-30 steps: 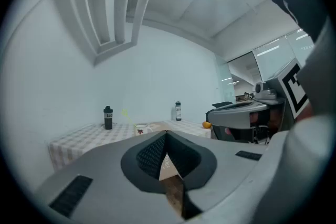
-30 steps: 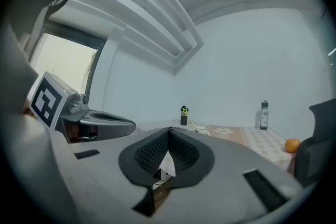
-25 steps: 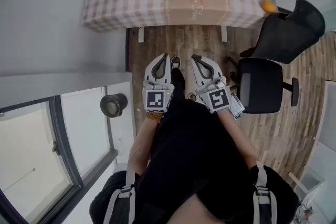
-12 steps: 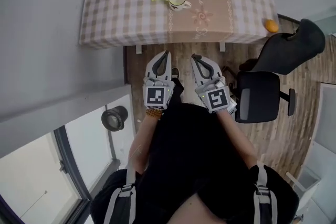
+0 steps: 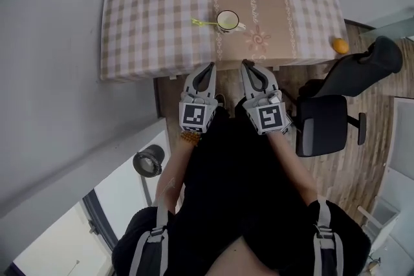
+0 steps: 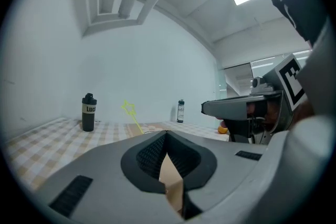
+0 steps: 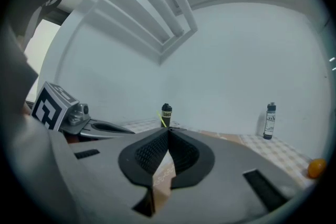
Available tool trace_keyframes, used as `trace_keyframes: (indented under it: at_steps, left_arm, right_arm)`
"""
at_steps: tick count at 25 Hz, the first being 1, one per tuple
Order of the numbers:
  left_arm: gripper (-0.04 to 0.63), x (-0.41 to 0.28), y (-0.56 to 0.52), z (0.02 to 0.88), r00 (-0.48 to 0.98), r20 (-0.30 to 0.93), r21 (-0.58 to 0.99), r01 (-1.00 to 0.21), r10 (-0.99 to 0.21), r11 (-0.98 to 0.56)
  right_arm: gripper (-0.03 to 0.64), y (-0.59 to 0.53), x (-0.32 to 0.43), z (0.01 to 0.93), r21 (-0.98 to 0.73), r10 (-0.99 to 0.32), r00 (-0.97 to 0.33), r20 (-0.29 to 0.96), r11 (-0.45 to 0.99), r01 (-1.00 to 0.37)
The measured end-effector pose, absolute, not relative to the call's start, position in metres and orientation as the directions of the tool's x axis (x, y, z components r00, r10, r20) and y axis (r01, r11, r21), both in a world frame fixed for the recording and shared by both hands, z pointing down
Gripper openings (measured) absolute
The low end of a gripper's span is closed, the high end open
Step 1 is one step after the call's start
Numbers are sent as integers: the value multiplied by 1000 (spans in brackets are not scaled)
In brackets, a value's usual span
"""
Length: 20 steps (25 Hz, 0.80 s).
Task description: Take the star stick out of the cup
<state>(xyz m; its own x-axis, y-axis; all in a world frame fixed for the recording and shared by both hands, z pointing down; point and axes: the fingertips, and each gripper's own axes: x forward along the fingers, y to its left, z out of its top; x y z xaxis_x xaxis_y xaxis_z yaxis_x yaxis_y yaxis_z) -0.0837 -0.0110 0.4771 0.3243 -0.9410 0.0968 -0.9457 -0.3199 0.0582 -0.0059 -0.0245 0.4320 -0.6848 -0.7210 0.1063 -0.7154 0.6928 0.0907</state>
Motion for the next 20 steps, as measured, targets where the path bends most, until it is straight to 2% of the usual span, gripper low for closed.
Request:
trace_keyframes:
  at_steps: [7, 16, 20]
  left_arm:
    - [0, -94, -43, 491, 360, 115, 98, -931, -926, -351]
    - [2, -104, -97, 520, 387, 182, 113, -921, -904, -372]
    - [2, -110, -112, 521, 381, 172, 118, -924, -909, -365]
  right_arm:
    - [6, -65, -11, 442, 91, -755, -645, 119, 655, -750]
    - [6, -117, -37, 451, 101, -703, -700, 123, 711, -696]
    - [6, -132, -40, 448, 105, -698, -706, 122, 716, -690]
